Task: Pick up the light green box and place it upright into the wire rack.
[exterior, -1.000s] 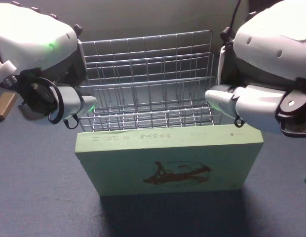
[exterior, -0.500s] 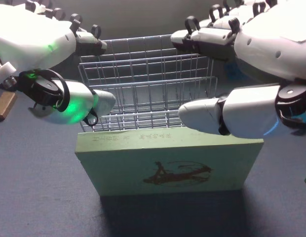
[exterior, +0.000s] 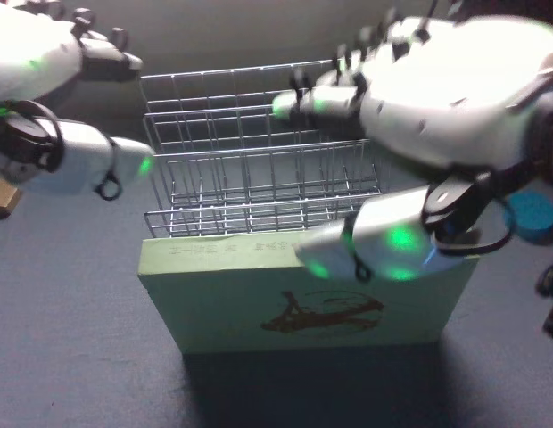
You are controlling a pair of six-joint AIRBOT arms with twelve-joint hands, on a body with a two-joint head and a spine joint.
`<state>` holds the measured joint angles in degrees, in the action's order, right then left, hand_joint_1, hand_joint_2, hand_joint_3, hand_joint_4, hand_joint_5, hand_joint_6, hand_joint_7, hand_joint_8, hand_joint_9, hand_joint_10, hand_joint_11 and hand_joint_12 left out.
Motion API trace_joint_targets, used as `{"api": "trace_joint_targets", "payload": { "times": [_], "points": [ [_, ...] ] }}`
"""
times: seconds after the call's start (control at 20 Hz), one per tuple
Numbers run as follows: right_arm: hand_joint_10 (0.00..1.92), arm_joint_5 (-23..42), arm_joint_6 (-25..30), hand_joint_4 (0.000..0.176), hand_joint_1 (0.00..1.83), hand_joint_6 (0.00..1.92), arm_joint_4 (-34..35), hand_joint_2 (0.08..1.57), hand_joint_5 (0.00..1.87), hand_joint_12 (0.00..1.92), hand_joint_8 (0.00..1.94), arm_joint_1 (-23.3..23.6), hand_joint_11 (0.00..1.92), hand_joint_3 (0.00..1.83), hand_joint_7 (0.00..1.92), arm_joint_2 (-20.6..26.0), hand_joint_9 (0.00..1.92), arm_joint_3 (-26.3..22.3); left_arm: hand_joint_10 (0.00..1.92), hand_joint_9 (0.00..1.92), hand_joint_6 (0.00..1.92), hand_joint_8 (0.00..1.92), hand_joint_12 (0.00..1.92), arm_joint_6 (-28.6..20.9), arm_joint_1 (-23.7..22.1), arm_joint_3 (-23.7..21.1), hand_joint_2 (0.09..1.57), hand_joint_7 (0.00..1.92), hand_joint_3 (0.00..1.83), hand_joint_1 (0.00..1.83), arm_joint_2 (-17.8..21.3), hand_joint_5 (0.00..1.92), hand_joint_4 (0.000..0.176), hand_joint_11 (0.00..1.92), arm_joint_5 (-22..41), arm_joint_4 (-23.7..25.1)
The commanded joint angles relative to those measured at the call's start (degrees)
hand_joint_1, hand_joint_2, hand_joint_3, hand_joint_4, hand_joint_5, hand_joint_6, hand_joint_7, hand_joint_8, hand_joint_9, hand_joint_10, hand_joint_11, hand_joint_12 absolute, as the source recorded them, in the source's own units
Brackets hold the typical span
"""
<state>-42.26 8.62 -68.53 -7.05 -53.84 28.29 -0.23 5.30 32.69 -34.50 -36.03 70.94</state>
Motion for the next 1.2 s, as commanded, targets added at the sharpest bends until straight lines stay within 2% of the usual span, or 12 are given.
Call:
{"api": "trace_joint_targets", "payload": {
  "times": [0.0, 0.2, 0.3, 0.45, 0.7, 0.85, 0.95, 1.15],
  "points": [
    [0.0, -1.0, -1.32, 0.118, 0.39, 0.0, -1.86, 0.98, 0.11, 0.77, 0.0, 0.65, 0.0, 0.0, 0.19, -0.58, 0.14, 0.6, 0.0, 0.21, 0.0, 0.0, 0.57, 0.2, -0.3, 0.42, 1.26, 0.21, 0.01, 0.14, 0.44, 0.25, 0.068, 0.0, 2.46, 3.93],
    [0.0, -2.05, -2.38, 0.116, 0.55, 0.0, -0.43, 0.96, 0.1, 0.68, 0.0, 0.33, 0.0, 0.0, 0.18, -5.01, 0.12, 2.67, 0.0, 0.21, 0.0, 0.0, 0.56, 0.65, -0.07, 1.83, 1.27, 0.21, 0.01, 0.12, 1.73, 0.24, 0.068, 0.0, 4.04, 3.93],
    [0.0, -2.77, -3.39, 0.117, 0.64, 0.0, 3.52, 0.94, 0.09, 0.67, 0.0, 0.95, 0.0, 0.0, 0.18, -7.39, 0.11, 3.8, 0.0, 0.21, 0.0, 0.0, 0.55, 0.74, -0.09, 2.51, 1.27, 0.21, 0.01, 0.11, 2.47, 0.24, 0.068, 0.0, 4.36, 3.91],
    [0.0, -3.6, -3.02, 0.119, 0.75, 0.0, 5.23, 0.92, 0.08, 0.64, 0.0, 1.66, 0.0, 0.0, 0.16, -10.44, 0.09, 5.2, 0.0, 0.2, 0.0, 0.0, 0.55, 2.36, -0.18, 3.36, 1.27, 0.21, 0.01, 0.11, 3.46, 0.23, 0.068, 0.0, 4.9, 2.2],
    [0.0, -4.32, -2.92, 0.12, 0.8, 0.0, 10.77, 0.89, 0.08, 0.63, 0.0, 2.84, 0.0, 0.0, 0.16, -14.25, 0.09, 8.49, 0.0, 0.19, 0.0, 0.0, 0.53, 3.27, -0.59, 4.01, 1.28, 0.19, 0.0, 0.11, 4.12, 0.23, 0.068, 0.0, 5.26, -0.1],
    [0.0, -4.85, -3.37, 0.12, 0.8, 0.0, 11.11, 0.88, 0.08, 0.65, 0.0, 2.08, 0.0, 0.0, 0.14, -15.66, 0.09, 9.81, 0.0, 0.19, 0.01, 0.0, 0.53, 4.25, -0.62, 4.07, 1.28, 0.19, 0.0, 0.11, 4.11, 0.24, 0.068, 0.0, 5.25, -0.1],
    [0.0, -5.21, -3.29, 0.12, 0.8, 0.0, 11.13, 0.88, 0.07, 0.63, 0.0, 1.34, 0.0, 0.0, 0.14, -16.54, 0.09, 10.8, 0.0, 0.19, 0.01, 0.0, 0.53, 7.57, -0.98, 3.96, 1.28, 0.19, 0.0, 0.11, 4.1, 0.24, 0.068, 0.0, 5.02, -0.1],
    [0.0, -5.04, -3.42, 0.12, 0.8, 0.0, 13.17, 0.89, 0.07, 0.59, 0.0, 0.8, 0.0, 0.0, 0.14, -17.66, 0.09, 12.29, 0.0, 0.19, 0.0, 0.0, 0.5, 8.15, -0.93, 4.25, 1.28, 0.19, 0.0, 0.11, 4.1, 0.24, 0.067, 0.0, 4.79, -0.12]
  ]
}}
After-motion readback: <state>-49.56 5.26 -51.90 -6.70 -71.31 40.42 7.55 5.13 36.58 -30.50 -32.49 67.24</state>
